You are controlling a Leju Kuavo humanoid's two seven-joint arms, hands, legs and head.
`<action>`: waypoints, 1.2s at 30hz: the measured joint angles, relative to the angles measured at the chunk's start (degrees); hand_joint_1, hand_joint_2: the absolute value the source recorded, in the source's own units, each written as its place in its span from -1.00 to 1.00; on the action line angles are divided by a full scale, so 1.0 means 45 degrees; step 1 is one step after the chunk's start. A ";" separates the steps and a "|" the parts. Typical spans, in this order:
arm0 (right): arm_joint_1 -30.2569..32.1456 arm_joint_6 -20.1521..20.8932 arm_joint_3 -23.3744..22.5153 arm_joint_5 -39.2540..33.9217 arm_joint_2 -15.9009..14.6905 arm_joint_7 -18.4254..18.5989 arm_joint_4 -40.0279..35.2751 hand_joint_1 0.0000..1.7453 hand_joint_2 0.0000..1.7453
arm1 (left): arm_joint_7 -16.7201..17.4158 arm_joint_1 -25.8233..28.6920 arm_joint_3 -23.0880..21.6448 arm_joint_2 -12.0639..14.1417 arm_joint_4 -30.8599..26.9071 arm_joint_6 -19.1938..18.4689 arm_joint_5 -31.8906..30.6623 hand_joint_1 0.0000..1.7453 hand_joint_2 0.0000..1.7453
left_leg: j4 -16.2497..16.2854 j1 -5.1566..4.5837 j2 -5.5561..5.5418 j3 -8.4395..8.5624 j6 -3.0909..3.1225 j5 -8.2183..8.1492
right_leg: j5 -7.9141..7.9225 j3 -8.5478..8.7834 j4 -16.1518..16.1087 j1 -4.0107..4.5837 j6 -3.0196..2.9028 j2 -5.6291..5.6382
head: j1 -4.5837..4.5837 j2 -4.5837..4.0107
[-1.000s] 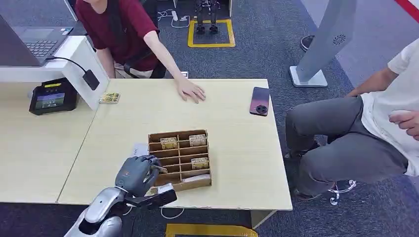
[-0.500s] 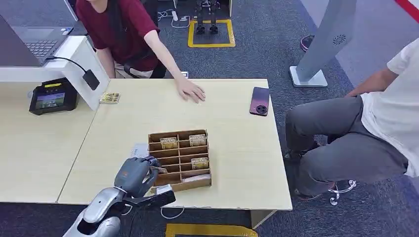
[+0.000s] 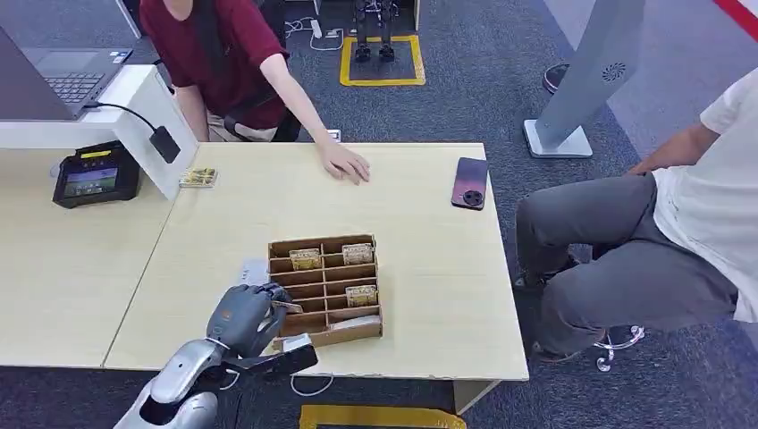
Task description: Pass the card to the sensor for recognition and then transmit it.
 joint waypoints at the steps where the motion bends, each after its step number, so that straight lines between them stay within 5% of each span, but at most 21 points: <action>1: 0.0000 0.0005 0.0000 0.0000 0.0000 0.0000 0.0000 -1.00 1.00 | -0.0057 -0.0007 0.0000 0.0005 0.0000 -0.0039 0.0154 1.00 1.00 | 0.0000 0.0000 0.0000 0.0001 -0.0001 0.0001 | 0.0000 0.0000 0.0000 0.0000 0.0000 0.0000 | 0.0005 0.0000; 4: 0.0000 0.0010 -0.0005 0.0000 0.0000 0.0000 0.0000 -1.00 1.00 | -0.0277 -0.0129 0.0000 0.0156 0.0000 -0.0185 0.0695 1.00 1.00 | 0.0000 0.0002 0.0000 0.0010 -0.0004 0.0005 | 0.0001 -0.0002 0.0000 0.0002 -0.0001 0.0000 | 0.0000 0.0000; 7: 0.0000 0.0024 -0.0039 0.0005 0.0000 -0.0044 0.0000 -1.00 1.00 | -0.0797 -0.0934 0.0102 0.1027 -0.0414 -0.0953 0.2942 1.00 1.00 | 0.0003 0.0034 -0.0002 -0.0010 -0.0058 0.0042 | 0.0034 -0.0024 0.0002 0.0043 -0.0049 -0.0001 | 0.0010 0.0000; 10: 0.0024 0.0034 -0.0097 -0.0049 -0.0005 -0.0049 0.0000 -1.00 1.00 | -0.0991 -0.3021 0.0798 0.2168 -0.1250 -0.2446 0.6616 1.00 1.00 | 0.0012 0.0060 -0.0042 -0.0085 -0.0090 0.0101 | 0.0077 -0.0078 0.0006 0.0074 -0.0093 -0.0028 | 0.0000 -0.0005; 13: 0.0030 0.0068 -0.0170 -0.0111 -0.0005 -0.0039 0.0000 -1.00 1.00 | -0.0579 -0.5733 0.1665 0.3299 -0.1893 -0.3994 0.8808 1.00 1.00 | 0.0007 0.0073 -0.0041 -0.0124 -0.0122 0.0126 | 0.0128 -0.0117 0.0011 0.0081 -0.0123 -0.0038 | 0.0015 0.0000; 15: 0.0026 0.0083 -0.0214 -0.0112 0.0000 0.0044 0.0000 -1.00 1.00 | -0.0247 -0.6858 0.2016 0.3653 -0.2118 -0.4440 0.9024 1.00 1.00 | 0.0002 0.0067 -0.0022 -0.0109 -0.0130 0.0128 | 0.0131 -0.0117 0.0011 0.0077 -0.0126 -0.0014 | 0.0015 0.0000; 18: 0.0025 0.0117 -0.0238 -0.0097 0.0015 0.0151 0.0000 -1.00 1.00 | 0.0097 -0.7436 0.2181 0.3847 -0.2171 -0.4050 0.8708 1.00 1.00 | -0.0001 0.0064 -0.0011 -0.0092 -0.0132 0.0129 | 0.0131 -0.0119 0.0012 0.0074 -0.0127 -0.0005 | 0.0019 0.0000; 36: -0.0004 0.0112 -0.0306 -0.0073 0.0102 0.0189 0.0000 -1.00 1.00 | 0.0126 -0.7521 0.2244 0.4235 -0.1899 -0.3366 0.8543 1.00 1.00 | -0.0004 0.0064 -0.0014 -0.0101 -0.0137 0.0131 | 0.0129 -0.0124 0.0013 0.0074 -0.0128 -0.0007 | 0.0015 0.0000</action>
